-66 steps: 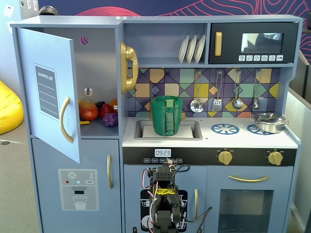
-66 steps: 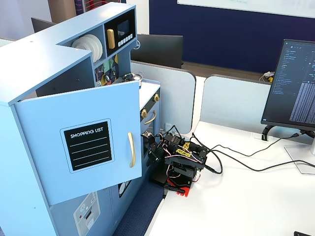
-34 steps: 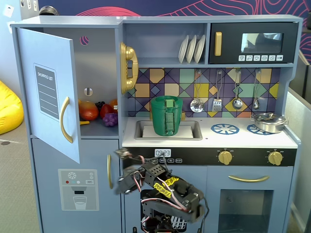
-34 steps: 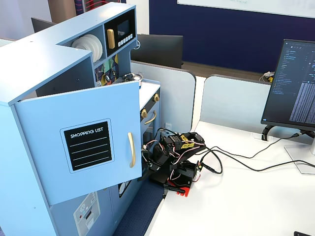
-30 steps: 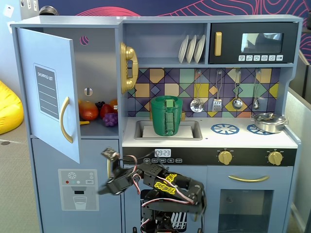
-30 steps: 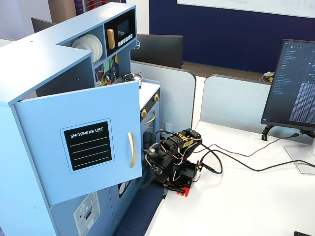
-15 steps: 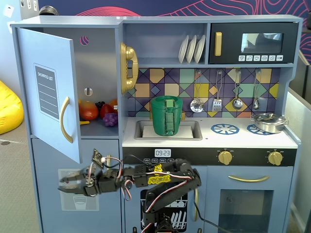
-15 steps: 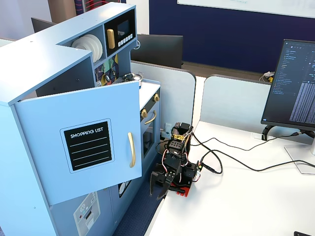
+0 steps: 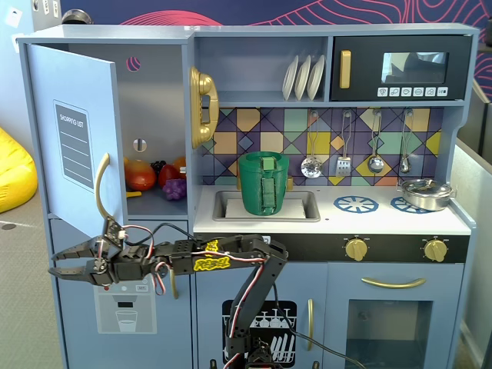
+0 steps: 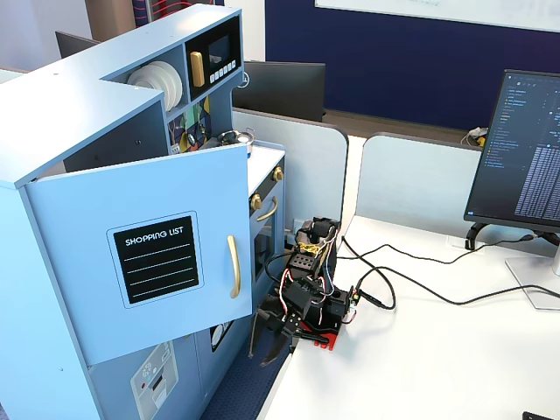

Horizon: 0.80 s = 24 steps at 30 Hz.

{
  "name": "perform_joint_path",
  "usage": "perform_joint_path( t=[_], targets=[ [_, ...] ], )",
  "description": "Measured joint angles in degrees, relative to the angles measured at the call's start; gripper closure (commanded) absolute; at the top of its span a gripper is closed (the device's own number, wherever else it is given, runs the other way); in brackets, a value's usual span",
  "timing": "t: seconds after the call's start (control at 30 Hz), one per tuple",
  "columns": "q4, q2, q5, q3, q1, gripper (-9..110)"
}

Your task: Close the left cabinet door

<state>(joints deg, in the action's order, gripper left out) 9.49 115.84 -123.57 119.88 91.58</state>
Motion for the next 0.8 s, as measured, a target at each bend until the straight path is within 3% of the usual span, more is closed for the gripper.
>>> perform_joint_path(
  t=[0.4,0.8],
  targets=[
    [0.0,2.8,1.1,3.5,-9.9,102],
    [1.4,8.6,2.1,7.6,-34.7,102]
  ],
)
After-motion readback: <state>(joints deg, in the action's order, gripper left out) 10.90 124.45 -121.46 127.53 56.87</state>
